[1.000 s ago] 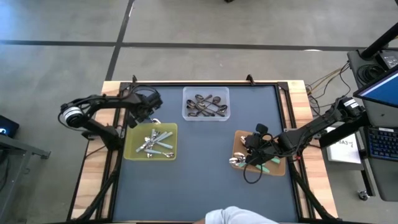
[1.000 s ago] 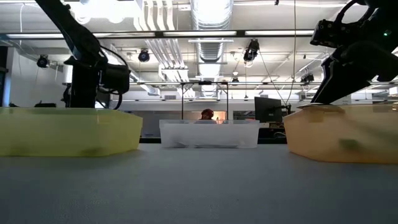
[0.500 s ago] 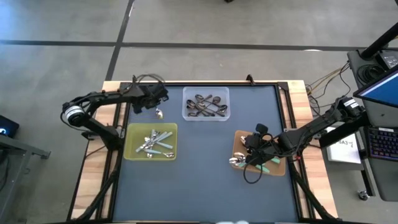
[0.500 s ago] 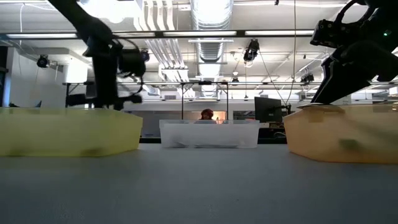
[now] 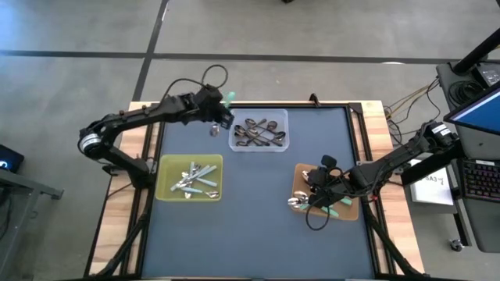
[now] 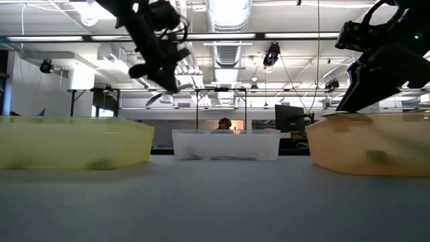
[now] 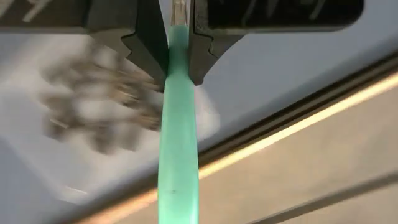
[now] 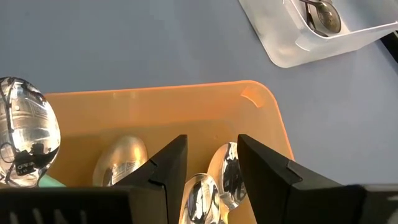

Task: Sort silverware by color (type)
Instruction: Put the green spoon into the orange bin

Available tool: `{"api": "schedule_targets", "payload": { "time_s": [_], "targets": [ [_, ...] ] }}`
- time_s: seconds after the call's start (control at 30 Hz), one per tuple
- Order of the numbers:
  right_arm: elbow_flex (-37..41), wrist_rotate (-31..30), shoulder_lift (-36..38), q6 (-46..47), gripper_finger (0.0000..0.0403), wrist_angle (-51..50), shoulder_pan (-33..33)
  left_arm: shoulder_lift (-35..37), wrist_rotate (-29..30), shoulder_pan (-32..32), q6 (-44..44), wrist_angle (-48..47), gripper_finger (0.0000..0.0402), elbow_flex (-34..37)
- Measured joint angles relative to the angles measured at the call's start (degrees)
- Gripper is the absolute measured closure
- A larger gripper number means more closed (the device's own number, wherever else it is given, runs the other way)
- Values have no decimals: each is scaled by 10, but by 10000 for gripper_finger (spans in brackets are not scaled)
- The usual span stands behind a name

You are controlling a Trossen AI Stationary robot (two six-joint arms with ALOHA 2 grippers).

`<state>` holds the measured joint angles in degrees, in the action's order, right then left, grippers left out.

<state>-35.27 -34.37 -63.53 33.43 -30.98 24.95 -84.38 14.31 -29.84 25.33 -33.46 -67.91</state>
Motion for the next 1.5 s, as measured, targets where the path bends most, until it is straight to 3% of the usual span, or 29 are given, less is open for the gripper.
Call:
{"api": "schedule_targets", "payload": {
  "time_s": [0.13,0.2,0.4,0.83,1.03,1.2,1.27,1.4,1.5],
  "targets": [
    [0,5,0,-7,271,0,7,0,-70,37,-82,29,380,-19],
    [0,51,1,-31,271,0,15,0,-107,53,-106,59,380,-19],
    [0,127,-1,-40,271,1,16,-8,-200,71,-96,187,380,-14],
    [0,129,-1,-40,271,2,15,-11,-209,91,-7,305,380,-17],
    [0,103,-1,-294,271,17,15,-11,-208,108,44,320,380,-18],
    [0,104,-1,-417,271,31,15,-11,-173,139,74,321,380,-18],
    [0,106,-1,-378,271,58,15,-11,-156,154,88,324,380,-18],
    [0,108,-1,-161,271,92,14,-11,-113,190,109,325,380,-18],
    [0,108,-4,-111,271,113,10,-11,-74,220,113,326,380,-18]
  ]
}}
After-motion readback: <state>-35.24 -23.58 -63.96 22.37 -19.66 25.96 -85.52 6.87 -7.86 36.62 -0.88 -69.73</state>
